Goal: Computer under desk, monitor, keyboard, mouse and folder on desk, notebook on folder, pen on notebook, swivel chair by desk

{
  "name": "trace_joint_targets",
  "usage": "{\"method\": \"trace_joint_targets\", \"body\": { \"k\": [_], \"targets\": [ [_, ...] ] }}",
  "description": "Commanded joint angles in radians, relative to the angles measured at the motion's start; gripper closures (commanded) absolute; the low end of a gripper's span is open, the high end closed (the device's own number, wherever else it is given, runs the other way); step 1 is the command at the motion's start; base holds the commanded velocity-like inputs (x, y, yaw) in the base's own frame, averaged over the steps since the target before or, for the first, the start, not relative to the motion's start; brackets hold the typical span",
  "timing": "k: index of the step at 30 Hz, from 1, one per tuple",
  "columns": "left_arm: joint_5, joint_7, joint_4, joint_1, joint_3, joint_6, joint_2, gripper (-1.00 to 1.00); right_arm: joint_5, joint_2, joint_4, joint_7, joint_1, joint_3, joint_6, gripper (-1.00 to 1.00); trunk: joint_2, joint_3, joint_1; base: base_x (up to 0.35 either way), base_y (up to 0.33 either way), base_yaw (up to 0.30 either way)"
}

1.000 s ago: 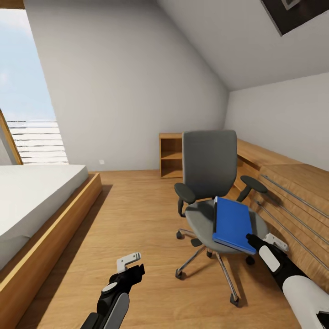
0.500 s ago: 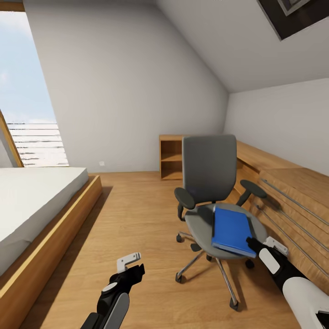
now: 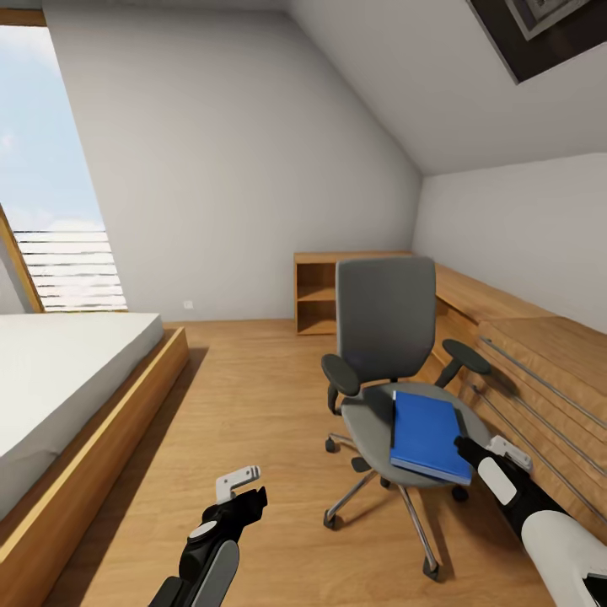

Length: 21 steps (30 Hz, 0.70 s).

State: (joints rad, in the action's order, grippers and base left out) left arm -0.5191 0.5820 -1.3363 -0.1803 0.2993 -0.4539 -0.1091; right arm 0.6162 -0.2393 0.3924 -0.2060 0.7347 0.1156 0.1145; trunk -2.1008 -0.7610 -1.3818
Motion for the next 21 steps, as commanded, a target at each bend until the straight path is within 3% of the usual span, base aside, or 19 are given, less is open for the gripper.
{"method": "trace_joint_targets", "body": {
  "k": [1, 5, 15, 21],
  "targets": [
    [-0.009, 0.009, -0.001, -0.001, 0.001, -0.002, 0.000, -1.00, 0.007, 0.000, 0.003, -0.004, 0.000, 0.001, 0.005, -1.00, 0.007, 0.002, 0.004, 0.000, 0.000, 0.000],
    [-0.008, 0.009, -0.001, -0.001, 0.001, -0.002, 0.000, -1.00, 0.008, 0.000, 0.007, -0.003, 0.000, 0.002, 0.005, -1.00, 0.035, 0.015, 0.019, 0.000, 0.000, 0.000],
    [-0.007, 0.009, -0.001, -0.001, 0.001, -0.002, 0.000, -1.00, 0.011, 0.005, 0.068, -0.004, -0.001, 0.003, 0.023, -1.00, 0.035, 0.015, 0.019, 0.000, 0.000, 0.000],
    [-0.007, 0.009, -0.001, -0.001, 0.001, -0.002, 0.001, -1.00, 0.009, 0.016, 0.228, -0.007, -0.013, 0.005, 0.120, -1.00, 0.035, 0.015, 0.019, 0.000, 0.000, 0.000]
  ]
}}
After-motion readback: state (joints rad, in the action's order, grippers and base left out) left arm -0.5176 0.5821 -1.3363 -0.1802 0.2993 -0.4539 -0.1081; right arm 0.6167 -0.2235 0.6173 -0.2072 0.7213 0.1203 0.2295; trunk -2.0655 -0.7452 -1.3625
